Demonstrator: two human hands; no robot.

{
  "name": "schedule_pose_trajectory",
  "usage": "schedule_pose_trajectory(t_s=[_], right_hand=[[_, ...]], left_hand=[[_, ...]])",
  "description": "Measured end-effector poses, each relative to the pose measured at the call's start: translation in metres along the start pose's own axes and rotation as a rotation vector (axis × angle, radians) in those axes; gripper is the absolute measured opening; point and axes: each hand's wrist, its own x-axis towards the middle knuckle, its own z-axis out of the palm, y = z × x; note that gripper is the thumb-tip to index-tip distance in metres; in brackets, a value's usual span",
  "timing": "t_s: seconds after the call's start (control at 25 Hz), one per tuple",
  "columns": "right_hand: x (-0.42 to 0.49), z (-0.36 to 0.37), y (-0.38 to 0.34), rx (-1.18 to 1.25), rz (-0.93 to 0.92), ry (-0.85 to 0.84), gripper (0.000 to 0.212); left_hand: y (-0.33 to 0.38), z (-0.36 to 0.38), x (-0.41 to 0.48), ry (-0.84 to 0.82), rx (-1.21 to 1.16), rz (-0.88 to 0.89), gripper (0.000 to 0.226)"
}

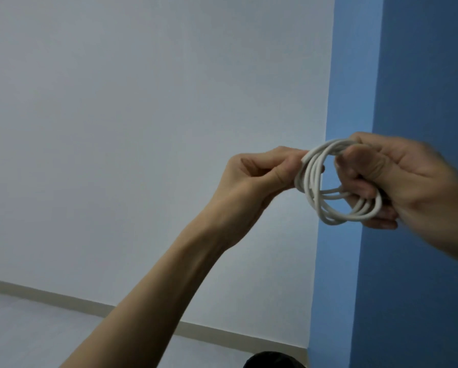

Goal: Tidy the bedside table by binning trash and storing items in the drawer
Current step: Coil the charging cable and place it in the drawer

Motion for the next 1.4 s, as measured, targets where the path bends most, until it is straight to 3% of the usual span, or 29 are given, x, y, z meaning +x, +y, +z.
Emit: schedule_pose_trajectory(t_s=[0.12, 0.32, 0.56, 0.64, 0.76, 0.88, 0.96, 1.04, 1.16, 1.24, 1.32, 1.4], right_hand=[[0.001, -0.002, 0.002, 0.055, 0.027, -0.046, 0.041], [0.003, -0.005, 0.004, 0.224, 0.078, -0.189, 0.054], [-0.002, -0.002, 0.01, 0.165, 0.148, -0.249, 0.054], [-0.004, -0.001, 0.008, 0.158, 0.117, -0.241, 0.051], [-0.002, 0.002, 0.004, 0.048, 0.065, -0.179, 0.053], [0.001, 0.002, 0.001, -0.026, 0.034, -0.161, 0.06], [-0.001, 0.003, 0.0, -0.069, 0.011, -0.156, 0.048], [-0.001, 0.004, 0.0, -0.101, 0.039, -0.152, 0.031], [-0.002, 0.004, 0.004, -0.086, 0.113, -0.232, 0.035], [-0.003, 0.004, 0.005, -0.054, 0.146, -0.274, 0.038], [-0.003, 0.004, 0.006, -0.014, 0.18, -0.298, 0.038], [-0.003, 0.002, 0.005, 0.035, 0.198, -0.315, 0.038]], left_hand=[[0.001, -0.005, 0.0, -0.01, 0.119, 0.072, 0.02], [0.002, 0.005, -0.005, -0.005, -0.028, -0.009, 0.015], [0.012, -0.005, 0.0, 0.058, 0.281, 0.214, 0.027], [0.014, -0.009, -0.002, 0.025, 0.202, 0.103, 0.018], [0.009, -0.005, -0.01, -0.21, 0.043, -0.118, 0.016], [0.007, -0.001, -0.011, -0.251, -0.011, -0.139, 0.015], [0.012, -0.002, -0.006, -0.201, 0.102, -0.068, 0.013], [0.015, -0.003, -0.001, -0.106, 0.427, 0.116, 0.014], [0.014, 0.003, 0.001, 0.065, 1.035, 0.484, 0.02], [0.01, 0.006, -0.002, 0.096, 1.235, 0.689, 0.02], [0.008, 0.008, -0.007, 0.162, 1.201, 0.704, 0.019], [0.012, 0.01, -0.007, 0.197, 0.857, 0.42, 0.024]])
